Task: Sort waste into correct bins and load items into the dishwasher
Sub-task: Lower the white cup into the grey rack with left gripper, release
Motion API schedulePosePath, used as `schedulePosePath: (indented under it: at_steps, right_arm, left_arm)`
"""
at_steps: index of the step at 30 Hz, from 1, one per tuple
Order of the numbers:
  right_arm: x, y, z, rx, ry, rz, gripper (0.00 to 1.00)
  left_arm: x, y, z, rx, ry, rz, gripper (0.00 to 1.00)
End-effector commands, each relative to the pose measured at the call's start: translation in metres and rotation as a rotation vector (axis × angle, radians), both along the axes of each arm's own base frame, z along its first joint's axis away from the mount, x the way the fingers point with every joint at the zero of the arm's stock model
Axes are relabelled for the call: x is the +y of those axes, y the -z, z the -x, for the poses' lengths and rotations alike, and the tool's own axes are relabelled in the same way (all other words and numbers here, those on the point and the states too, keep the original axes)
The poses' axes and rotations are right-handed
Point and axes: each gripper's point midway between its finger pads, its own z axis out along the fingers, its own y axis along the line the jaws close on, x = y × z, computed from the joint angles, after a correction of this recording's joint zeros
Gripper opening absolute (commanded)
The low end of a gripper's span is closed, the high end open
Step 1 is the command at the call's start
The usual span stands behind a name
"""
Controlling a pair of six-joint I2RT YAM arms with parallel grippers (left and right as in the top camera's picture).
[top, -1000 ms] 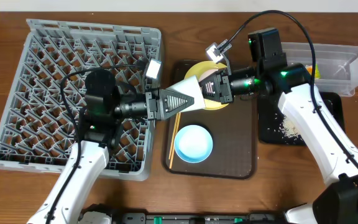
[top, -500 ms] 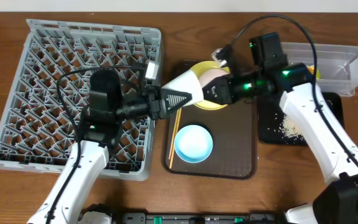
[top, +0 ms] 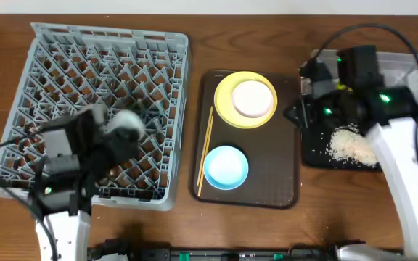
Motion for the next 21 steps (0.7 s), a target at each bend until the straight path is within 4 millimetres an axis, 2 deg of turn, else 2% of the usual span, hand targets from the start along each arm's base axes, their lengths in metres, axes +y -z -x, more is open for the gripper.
schedulePosePath:
  at_steps: [1, 3, 6, 7, 13, 14, 16, 20, 21]
  right_arm:
    - [-0.023, -0.011, 0.002, -0.066, 0.053, 0.108, 0.4]
    - [-0.024, -0.011, 0.005, -0.06, 0.053, 0.11, 0.4]
    - [-0.024, -0.008, 0.007, -0.043, 0.051, 0.112, 0.4]
    - [-0.024, -0.007, 0.007, -0.041, 0.051, 0.113, 0.4]
    - [-0.024, -0.007, 0.007, -0.038, 0.055, 0.111, 0.4]
    - [-0.024, -0.007, 0.007, -0.038, 0.055, 0.111, 0.4]
    - [-0.024, -0.007, 0.007, -0.037, 0.054, 0.111, 0.4]
    - [-0.024, -0.006, 0.009, -0.031, 0.053, 0.112, 0.45]
    - [-0.024, -0.006, 0.009, -0.031, 0.053, 0.112, 0.47]
  left_arm:
    - [0.056, 0.011, 0.023, 0.125, -0.189, -0.247, 0.33]
    - [0.06, 0.02, 0.028, 0.18, -0.196, -0.262, 0.33]
    - [0.06, 0.035, 0.026, 0.248, -0.185, -0.253, 0.34]
    - [0.06, 0.042, 0.026, 0.284, -0.18, -0.249, 0.38]
    - [0.059, 0.077, 0.022, 0.429, -0.154, -0.225, 0.39]
    - [0.059, 0.081, 0.022, 0.445, -0.152, -0.223, 0.42]
    - [0.059, 0.09, 0.022, 0.484, -0.146, -0.218, 0.62]
    - [0.059, 0.098, 0.023, 0.521, -0.14, -0.213, 0.78]
    - [0.059, 0.098, 0.023, 0.52, -0.14, -0.213, 0.87]
